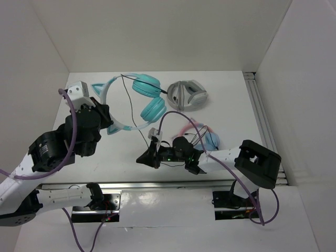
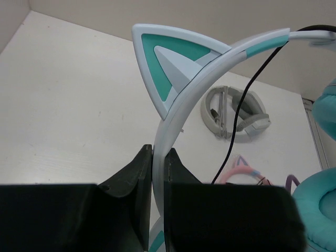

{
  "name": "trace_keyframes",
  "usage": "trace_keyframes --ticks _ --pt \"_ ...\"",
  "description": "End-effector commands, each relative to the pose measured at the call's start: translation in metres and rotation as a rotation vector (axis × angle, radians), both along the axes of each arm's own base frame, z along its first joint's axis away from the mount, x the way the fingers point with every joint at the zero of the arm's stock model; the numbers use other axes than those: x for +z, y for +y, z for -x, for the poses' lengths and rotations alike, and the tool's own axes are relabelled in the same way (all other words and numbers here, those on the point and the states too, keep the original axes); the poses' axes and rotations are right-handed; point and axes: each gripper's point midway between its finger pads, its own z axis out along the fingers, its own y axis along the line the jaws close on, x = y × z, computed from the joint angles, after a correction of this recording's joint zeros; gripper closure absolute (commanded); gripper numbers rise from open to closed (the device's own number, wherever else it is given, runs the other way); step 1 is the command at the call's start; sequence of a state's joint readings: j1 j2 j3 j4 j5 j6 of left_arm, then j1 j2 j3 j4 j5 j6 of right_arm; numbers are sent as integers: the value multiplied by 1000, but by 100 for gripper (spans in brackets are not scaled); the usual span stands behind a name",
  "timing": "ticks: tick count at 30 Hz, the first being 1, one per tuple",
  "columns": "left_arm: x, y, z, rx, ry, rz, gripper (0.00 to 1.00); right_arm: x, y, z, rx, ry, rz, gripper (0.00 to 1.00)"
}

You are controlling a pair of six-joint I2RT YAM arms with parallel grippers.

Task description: Wrap the headphones

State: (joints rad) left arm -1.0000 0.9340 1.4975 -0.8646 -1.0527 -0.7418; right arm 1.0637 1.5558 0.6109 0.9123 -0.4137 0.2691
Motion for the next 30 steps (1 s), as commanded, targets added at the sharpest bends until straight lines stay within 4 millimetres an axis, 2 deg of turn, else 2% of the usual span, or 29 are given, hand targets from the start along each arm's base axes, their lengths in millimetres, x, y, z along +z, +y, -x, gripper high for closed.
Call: trace_keyframes --ticks 1,6,7,10,12,14,19,21,22,23,25,27,29,30 --pt "39 24 -7 169 -112 134 100 31 3 15 15 -74 -82 91" --pt "43 39 -20 222 -107 54 100 39 -1 46 66 -85 -95 91" --pt "43 47 -23 250 -109 49 100 39 -1 48 66 -94 -89 91" --pt "41 48 -34 267 -84 -8 100 41 -2 66 86 -108 -68 89" --pt "39 45 -39 265 -72 -31 100 44 -4 72 82 -116 -62 89" --pt "40 50 -43 311 -77 -56 100 42 -6 77 83 -121 -50 89" --pt "29 49 -57 374 -44 -129 100 49 -10 98 112 -138 -44 89" --pt "25 50 -58 393 -32 -155 100 50 -12 103 119 -150 -38 94" --pt "12 49 -59 395 11 -188 100 49 -16 106 120 -161 -20 98" --pt "8 50 -57 399 30 -193 100 52 -17 108 115 -171 -14 100" --pt "-8 44 -60 385 91 -200 100 50 -22 104 83 -209 39 100" --pt "-30 51 -59 375 189 -251 100 63 -22 100 52 -242 61 100" --pt "-58 49 -58 347 288 -301 100 71 -26 91 20 -306 126 100" --pt "-64 50 -56 346 303 -318 100 74 -27 87 0 -305 151 100"
